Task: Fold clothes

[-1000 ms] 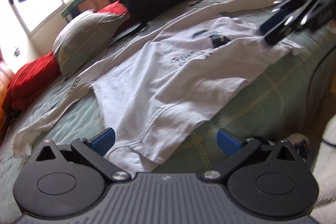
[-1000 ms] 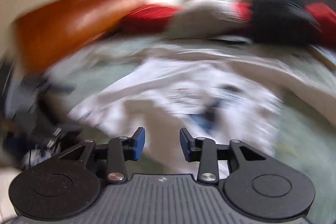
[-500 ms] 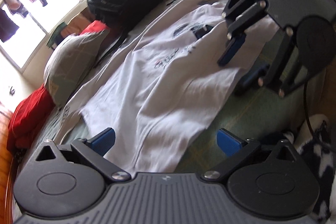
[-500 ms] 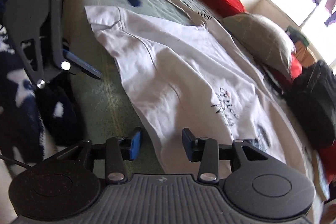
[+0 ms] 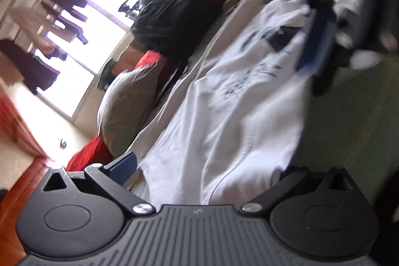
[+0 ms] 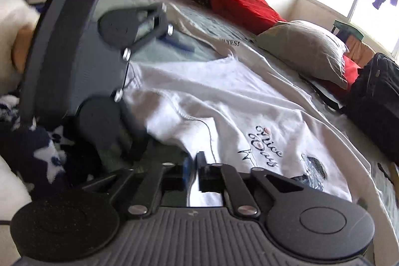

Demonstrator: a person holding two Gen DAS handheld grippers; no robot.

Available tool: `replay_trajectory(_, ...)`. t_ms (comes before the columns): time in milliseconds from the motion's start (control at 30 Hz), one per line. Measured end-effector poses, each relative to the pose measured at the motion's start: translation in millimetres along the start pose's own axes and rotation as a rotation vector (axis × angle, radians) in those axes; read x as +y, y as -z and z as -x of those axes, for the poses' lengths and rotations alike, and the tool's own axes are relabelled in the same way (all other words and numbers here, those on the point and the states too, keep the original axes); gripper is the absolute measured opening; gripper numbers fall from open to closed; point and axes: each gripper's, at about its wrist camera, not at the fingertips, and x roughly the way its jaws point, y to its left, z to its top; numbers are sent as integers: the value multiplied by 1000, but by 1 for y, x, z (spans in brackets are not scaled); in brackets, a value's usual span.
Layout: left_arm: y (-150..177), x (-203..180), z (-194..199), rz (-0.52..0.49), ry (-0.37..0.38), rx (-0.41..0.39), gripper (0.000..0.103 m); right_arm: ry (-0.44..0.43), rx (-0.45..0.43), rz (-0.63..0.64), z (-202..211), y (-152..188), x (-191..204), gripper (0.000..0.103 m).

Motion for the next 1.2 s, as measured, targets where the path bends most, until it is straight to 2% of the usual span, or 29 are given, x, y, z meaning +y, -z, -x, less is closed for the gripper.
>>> replay_trajectory(33, 1, 4, 2, 16, 2, 0, 103, 8, 2, 8, -1, 1, 3, 39)
replay_trajectory(100, 2, 7, 6, 16, -14, -7, 103, 24, 6, 23, -4, 3, 8, 54)
replay_trajectory(200, 3, 8, 12, -4, -40, -31, 103, 104, 17, 119, -12, 7, 26, 54)
replay_trajectory(333, -5, -5, 13, -54, -34, -50, 103, 195, 25, 174, -21, 5, 43, 55)
replay_trajectory(433, -9, -9, 9, -31, 13, -69, 102, 200, 21, 145, -26, -1, 46, 56)
replay_trajectory(467, -8, -9, 5, -22, 9, -45, 102, 186, 17, 128, -26, 0, 45, 56)
replay_trajectory(567, 5, -8, -1, -49, -20, 3, 102, 212, 27, 131, -29, 9, 40, 56)
replay_trajectory(700, 24, -5, 6, -92, -58, 15, 102, 271, 35, 127, -18, 26, 30, 56)
replay_trajectory(800, 27, -14, 10, -200, -112, 9, 101, 320, 32, 141, -10, 31, 31, 56)
replay_trajectory(833, 27, -18, 11, -242, -129, 5, 97, 330, 27, 153, -10, 31, 35, 56)
replay_trajectory(900, 24, -32, 11, -332, -116, -14, 85, 326, 16, 183, -13, 29, 44, 55)
replay_trajectory(967, 21, -45, 12, -418, -101, -32, 53, 307, 8, 212, -18, 29, 52, 46)
replay_trajectory(1000, 21, -48, 11, -420, -73, -25, 44, 299, 11, 218, -20, 28, 53, 31)
replay_trajectory(1033, 21, -51, 10, -421, -45, -18, 31, 288, 17, 220, -21, 27, 52, 15)
replay_trajectory(1067, 23, -51, 9, -411, -30, -11, 20, 278, 23, 221, -22, 26, 51, 9)
replay_trajectory(1133, 25, -46, 10, -398, -19, 1, 5, 241, 27, 192, -18, 23, 46, 4)
replay_trajectory(1200, 26, -37, 14, -387, -16, 1, 3, 172, 21, 121, -10, 17, 35, 4)
